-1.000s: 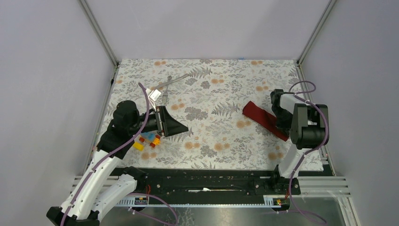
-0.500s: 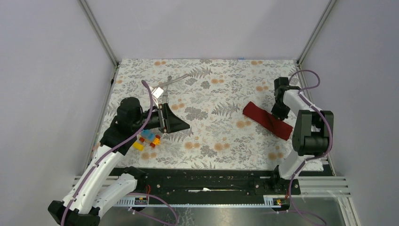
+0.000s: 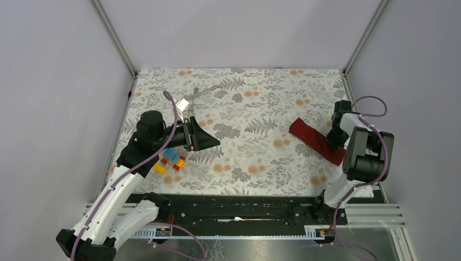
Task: Fold the napkin into a case and place the utensils inside
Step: Smooth out the smaller rectangle-folded napkin at the center of the board, then pick up the knife from the center of the board.
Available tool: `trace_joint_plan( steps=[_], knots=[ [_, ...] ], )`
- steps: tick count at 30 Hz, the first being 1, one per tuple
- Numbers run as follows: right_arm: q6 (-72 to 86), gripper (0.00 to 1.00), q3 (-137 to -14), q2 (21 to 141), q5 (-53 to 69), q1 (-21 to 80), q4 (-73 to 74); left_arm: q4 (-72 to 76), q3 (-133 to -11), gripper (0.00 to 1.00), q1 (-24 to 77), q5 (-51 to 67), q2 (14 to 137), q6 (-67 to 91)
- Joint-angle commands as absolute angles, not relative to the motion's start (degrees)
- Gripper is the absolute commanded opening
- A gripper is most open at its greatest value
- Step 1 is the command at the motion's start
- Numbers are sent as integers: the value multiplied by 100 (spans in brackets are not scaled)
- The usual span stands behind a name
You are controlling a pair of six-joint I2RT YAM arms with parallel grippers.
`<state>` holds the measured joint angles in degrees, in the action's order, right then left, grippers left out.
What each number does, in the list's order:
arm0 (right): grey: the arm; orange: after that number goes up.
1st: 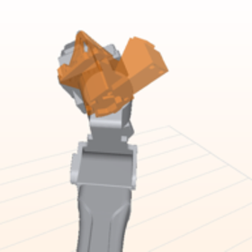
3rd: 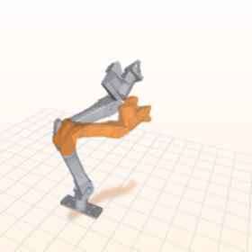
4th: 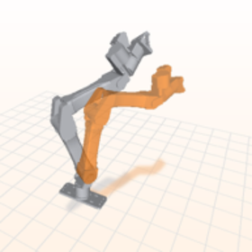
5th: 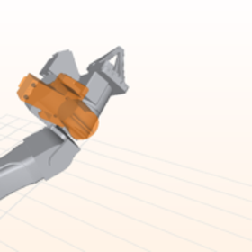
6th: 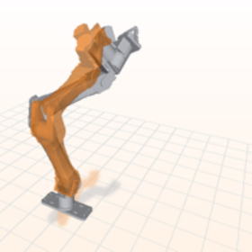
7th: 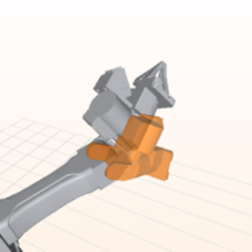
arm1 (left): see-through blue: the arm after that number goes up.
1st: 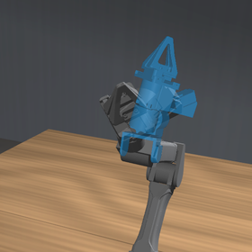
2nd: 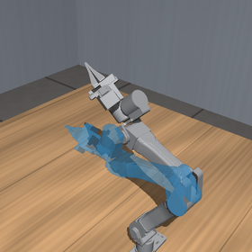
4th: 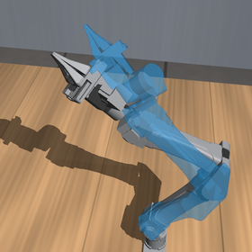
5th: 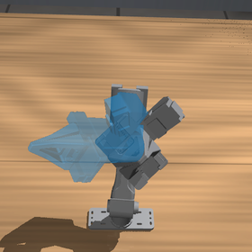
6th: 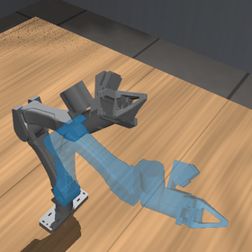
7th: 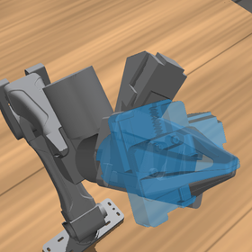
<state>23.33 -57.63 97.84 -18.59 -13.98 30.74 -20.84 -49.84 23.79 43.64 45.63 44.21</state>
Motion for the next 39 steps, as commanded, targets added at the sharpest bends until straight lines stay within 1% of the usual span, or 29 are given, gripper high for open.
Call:
trace_joint_plan(
  steps=[1, 2, 4, 5, 7, 9, 11, 12, 14, 15, 17, 20, 24, 26, 28, 31, 32, 33, 35, 39],
  knots=[
    [2124, 20, -5760, 9434, -1948, -1259, 3293, -1926, -5350, 65, 2382, 4137, 4716, 4284],
    [2111, 21, -5821, 9283, -2031, -1073, 3337, -2026, -5398, 65, 2382, 4023, 4761, 4184],
    [2101, 29, -6050, 8915, -2206, -651, 3522, -2300, -5514, 66, 2377, 3667, 4890, 3945],
    [2067, 35, -6160, 8732, -2312, -415, 3611, -2435, -5575, 66, 2381, 3474, 4963, 3808],
    [1956, 49, -6316, 8329, -2340, 150, 3700, -2748, -5723, 67, 2382, 2963, 5129, 3476],
    [1804, 64, -6243, 7897, -1780, 722, 3582, -3014, -5864, 69, 2381, 2346, 5321, 3116],
    [1751, 75, -5965, 7565, -605, 1215, 3147, -3246, -5997, 71, 2381, 1584, 5587, 2818],
    [1756, 77, -5777, 7449, 95, 1484, 2925, -3301, -6058, 72, 2382, 1258, 5750, 2697],
    [1926, 81, -5397, 7290, 959, 1899, 2484, -3401, -6253, 74, 2373, 681, 6172, 2546],
    [2007, 82, -5221, 7237, 1387, 2058, 2227, -3394, -6346, 77, 2373, 409, 6416, 2492],
    [2090, 82, -4884, 7141, 1921, 2254, 1845, -3265, -6494, 77, 2353, -46, 6921, 2504],
    [2317, 82, -4564, 7057, 2522, 2304, 1534, -2916, -6801, 74, 2313, -743, 7826, 2704],
    [2127, 82, -4360, 6778, 2678, 2312, 1638, -2460, -7652, 73, 2226, -1586, 9379, 2645],
    [2018, 83, -4322, 6648, 2708, 2309, 1766, -2606, -8485, 74, 2100, -1874, 10230, 2540],
    [1938, 83, -4264, 6524, 2728, 2307, 1849, -2712, -9250, 73, 1855, -1598, 10982, 2817],
    [1883, 84, -4155, 6388, 2689, 2310, 1879, -2459, -10146, 72, 1793, -1371, 11919, 2999],
    [1893, 84, -4132, 6375, 2677, 2308, 1879, -2529, -10591, 74, 1791, -1497, 12205, 3129],
    [1909, 84, -4111, 6360, 2693, 2303, 1881, -2643, -10941, 74, 1784, -1704, 12472, 3420],
    [1923, 84, -4057, 6327, 2714, 2310, 1873, -2662, -11205, 72, 1732, -1827, 12771, 4330],
    [1920, 84, -3942, 6284, 2648, 2303, 1820, -2251, -10889, 71, 1718, -1915, 12902, 6299]
  ],
)
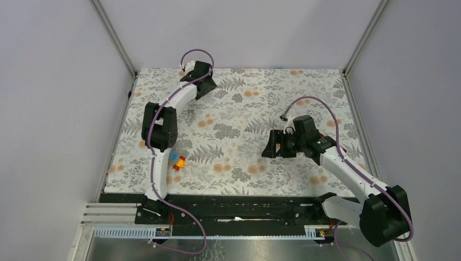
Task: Fold the napkin into a case and place the utensils inside
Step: Pick up the knife from the center of the board.
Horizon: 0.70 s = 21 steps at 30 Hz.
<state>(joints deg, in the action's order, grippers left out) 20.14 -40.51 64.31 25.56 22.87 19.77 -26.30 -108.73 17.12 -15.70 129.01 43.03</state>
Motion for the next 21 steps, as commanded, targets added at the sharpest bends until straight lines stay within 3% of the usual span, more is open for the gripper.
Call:
trace_joint_plan(
  steps=[1, 6, 14, 21],
  knots=[
    [1912, 84, -3936, 6296, 2628, 2306, 1819, -2226, -10720, 70, 1712, -2012, 12886, 6832],
    [1920, 84, -3900, 6300, 2599, 2307, 1819, -1731, -9687, 71, 1723, -2690, 12523, 8435],
    [1928, 83, -3863, 6248, 2499, 2307, 1808, -3058, -10623, 89, 1628, -2838, 12994, 9742],
    [1934, 84, -3840, 6135, 2437, 2303, 1829, -4014, -10916, 90, 1476, -2682, 13268, 11117]
  ],
)
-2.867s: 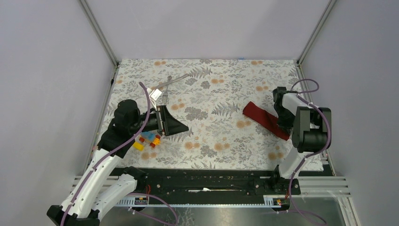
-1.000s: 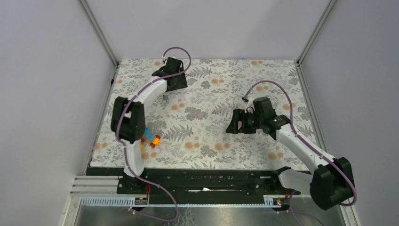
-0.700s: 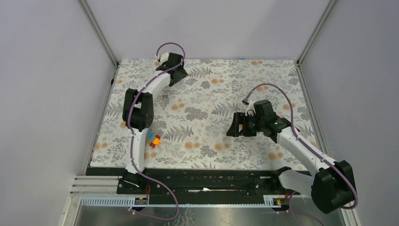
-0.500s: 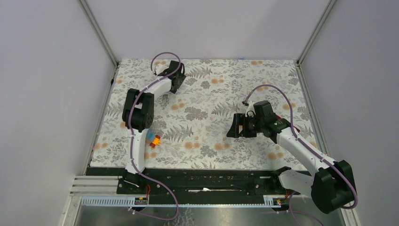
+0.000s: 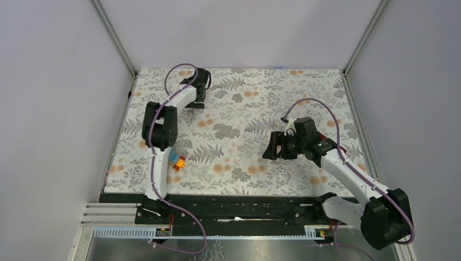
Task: Fold the napkin into a case and place the utensils inside
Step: Pick up the knife from the center of the board.
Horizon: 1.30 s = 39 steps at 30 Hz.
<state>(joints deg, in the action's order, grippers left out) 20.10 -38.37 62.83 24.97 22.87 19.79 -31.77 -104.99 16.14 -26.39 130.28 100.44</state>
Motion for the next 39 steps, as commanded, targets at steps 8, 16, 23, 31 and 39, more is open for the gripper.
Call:
trace_joint_plan(
  steps=[8, 16, 23, 31, 39],
  knots=[
    [1916, 83, -3853, 6175, 2327, 2306, 1824, -4657, -11737, 78, 1342, -2548, 13956, 11328],
    [1943, 83, -3841, 6105, 2196, 2307, 1833, -4483, -11811, 57, 1274, -2695, 14171, 11222],
    [1997, 83, -3826, 5925, 2090, 2305, 1846, -4291, -11372, 38, 1233, -2810, 14110, 11129],
    [2050, 83, -3800, 5875, 2085, 2306, 1846, -3450, -10697, 13, 1162, -2720, 13944, 10776],
    [2047, 82, -3744, 5902, 2044, 2305, 1839, -2493, -9607, 0, 1151, -2466, 13243, 10451]
  ],
)
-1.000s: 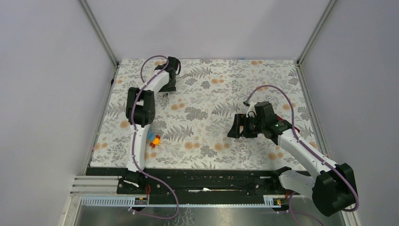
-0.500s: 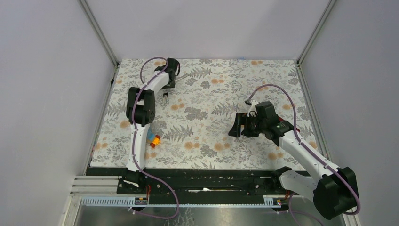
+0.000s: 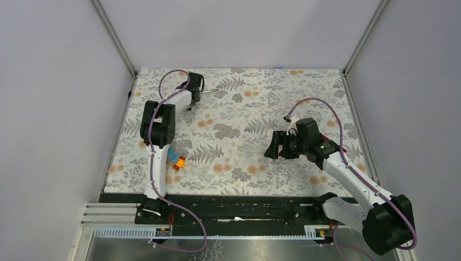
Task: Fold the napkin into a case and place the utensils inside
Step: Pick up the knife from the center of the board.
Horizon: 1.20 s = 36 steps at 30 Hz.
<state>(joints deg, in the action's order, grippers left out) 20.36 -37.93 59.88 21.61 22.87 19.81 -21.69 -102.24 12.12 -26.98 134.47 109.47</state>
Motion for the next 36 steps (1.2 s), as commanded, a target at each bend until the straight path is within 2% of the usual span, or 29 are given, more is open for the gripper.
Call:
trace_joint_plan(
  steps=[1, 6, 12, 19, 26, 32, 36],
  knots=[
    [2054, 82, -3734, 5897, 2033, 2304, 1829, -2329, -9440, 0, 1151, -2425, 13118, 10389],
    [2053, 82, -3680, 5915, 1965, 2308, 1786, -1285, -8594, 0, 1147, -2140, 12420, 9819],
    [2066, 82, -3601, 5881, 1912, 2310, 1734, 1422, -7092, 0, 1122, -1257, 11577, 8710],
    [2044, 83, -3597, 5823, 1783, 2311, 1738, 2335, -6606, 0, 1107, -201, 11292, 8079],
    [2046, 87, -3744, 5849, 1802, 2303, 1802, 3370, -6125, 0, 1133, 1094, 10636, 6755],
    [2086, 86, -4502, 6275, 2049, 2310, 1899, 3960, -5548, 0, 1344, 2620, 9787, 5863],
    [1999, 82, -5427, 6828, 2093, 2310, 2151, 3619, -5130, 0, 1834, 3173, 9214, 5159]
  ],
)
